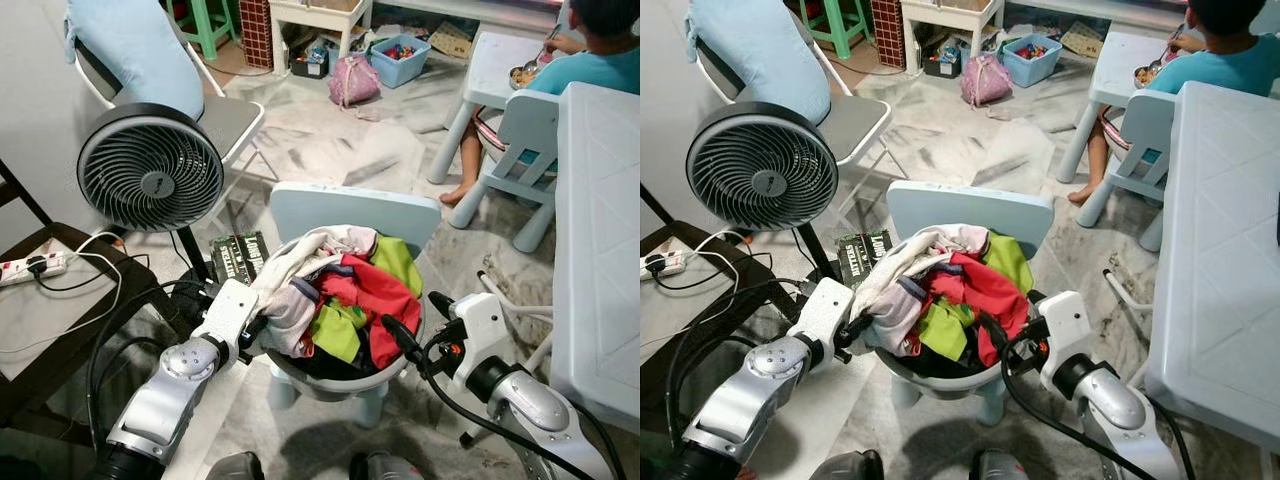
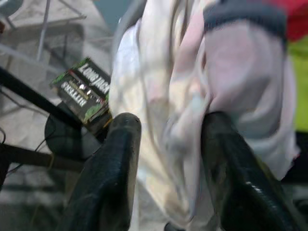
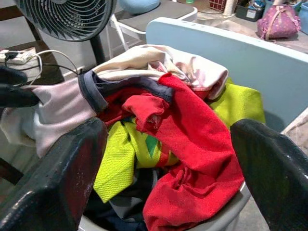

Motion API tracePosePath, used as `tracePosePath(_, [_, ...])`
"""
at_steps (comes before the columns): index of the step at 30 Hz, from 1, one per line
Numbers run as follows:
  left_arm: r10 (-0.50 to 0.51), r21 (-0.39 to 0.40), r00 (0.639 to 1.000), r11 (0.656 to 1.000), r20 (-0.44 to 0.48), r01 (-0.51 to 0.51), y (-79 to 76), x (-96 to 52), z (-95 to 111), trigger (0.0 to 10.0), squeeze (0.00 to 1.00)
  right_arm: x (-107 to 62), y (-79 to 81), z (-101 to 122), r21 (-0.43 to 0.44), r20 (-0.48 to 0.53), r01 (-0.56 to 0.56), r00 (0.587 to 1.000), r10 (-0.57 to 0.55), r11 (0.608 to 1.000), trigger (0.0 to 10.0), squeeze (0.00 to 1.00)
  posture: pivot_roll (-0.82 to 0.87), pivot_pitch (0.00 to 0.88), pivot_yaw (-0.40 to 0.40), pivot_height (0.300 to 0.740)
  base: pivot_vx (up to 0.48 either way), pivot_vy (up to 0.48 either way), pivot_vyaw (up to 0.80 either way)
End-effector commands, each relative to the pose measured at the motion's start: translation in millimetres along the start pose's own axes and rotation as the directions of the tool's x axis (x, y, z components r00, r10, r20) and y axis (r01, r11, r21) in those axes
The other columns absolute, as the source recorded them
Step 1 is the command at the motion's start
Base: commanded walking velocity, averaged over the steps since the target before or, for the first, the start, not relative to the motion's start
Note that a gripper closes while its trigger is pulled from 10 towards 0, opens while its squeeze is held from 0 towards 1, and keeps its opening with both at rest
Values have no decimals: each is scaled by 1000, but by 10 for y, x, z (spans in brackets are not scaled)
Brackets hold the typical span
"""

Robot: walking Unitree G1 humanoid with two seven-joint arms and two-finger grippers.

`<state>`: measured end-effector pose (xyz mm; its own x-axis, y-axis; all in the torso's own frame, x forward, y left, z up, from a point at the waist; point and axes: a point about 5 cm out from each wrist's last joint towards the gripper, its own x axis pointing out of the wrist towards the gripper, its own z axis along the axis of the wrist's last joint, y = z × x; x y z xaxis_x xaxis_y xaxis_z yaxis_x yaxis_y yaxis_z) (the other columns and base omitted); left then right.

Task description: Hang hanger

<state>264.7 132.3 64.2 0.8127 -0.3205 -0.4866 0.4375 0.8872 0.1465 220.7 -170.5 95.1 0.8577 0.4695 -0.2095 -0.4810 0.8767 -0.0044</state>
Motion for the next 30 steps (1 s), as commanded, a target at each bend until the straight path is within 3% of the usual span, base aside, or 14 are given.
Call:
tracePosePath(1, [21, -43, 999, 999, 43, -19, 7, -14, 64, 10000, 1000, 12, -3, -9, -5, -4, -5, 1000, 5, 1000, 10000, 0, -93, 108, 1, 740, 0, 0, 0])
tracePosePath(4, [94, -34, 990, 995, 110, -90, 122, 4, 162, 10000, 1000, 23, -14, -3, -7, 0, -4, 1000, 4, 1000, 10000, 0, -94, 109, 2, 740, 0, 0, 0])
tracePosePath(9, [111, -23, 991, 994, 67, -110, 253, 62, 185, 10000, 1000, 35, -15, -3, -9, 3, -3, 1000, 3, 1000, 10000, 0, -96, 108, 6, 740, 0, 0, 0])
tracePosePath(12, [74, -9, 996, 997, 55, -74, 258, 94, 227, 10000, 1000, 38, -11, -4, -9, 4, -2, 1000, 2, 1000, 10000, 0, -96, 105, 11, 740, 0, 0, 0])
tracePosePath(15, [-13, -1, 998, 1000, 54, 13, 161, 155, 295, 10000, 1000, 47, 8, -19, -17, -1, -9, 1000, 9, 1000, 10000, 0, -97, 104, 15, 740, 0, 0, 0])
tracePosePath(16, [-28, 1, 998, 1000, 59, 28, 139, 183, 318, 10000, 502, 51, 13, -21, -17, -1, -10, 1000, 10, 1000, 10000, 0, -99, 103, 16, 740, 0, 0, 0])
tracePosePath(17, [-45, 5, 997, 999, 65, 45, 112, 206, 346, 10000, 502, 55, 17, -22, -16, -1, -11, 1000, 11, 1000, 10000, 0, -101, 102, 17, 740, 0, 0, 0])
tracePosePath(18, [-71, 5, 994, 997, 78, 71, 69, 231, 395, 10000, 0, 60, 20, -20, -15, 1, -11, 1000, 11, 1000, 10000, 0, -104, 103, 19, 740, 0, 0, 0])
tracePosePath(23, [-157, 21, 982, 988, 109, 155, -116, 278, 546, 10000, 0, 61, 21, -19, -15, 3, -9, 1000, 9, 1000, 10000, 0, -106, 102, 24, 740, 0, 0, 0])
tracePosePath(30, [-235, -2, 966, 972, 105, 236, -325, 285, 564, 10000, 0, 64, 13, -21, -15, 6, -2, 1000, 2, 1000, 10000, 0, -107, 102, 31, 740, 0, 0, 0])
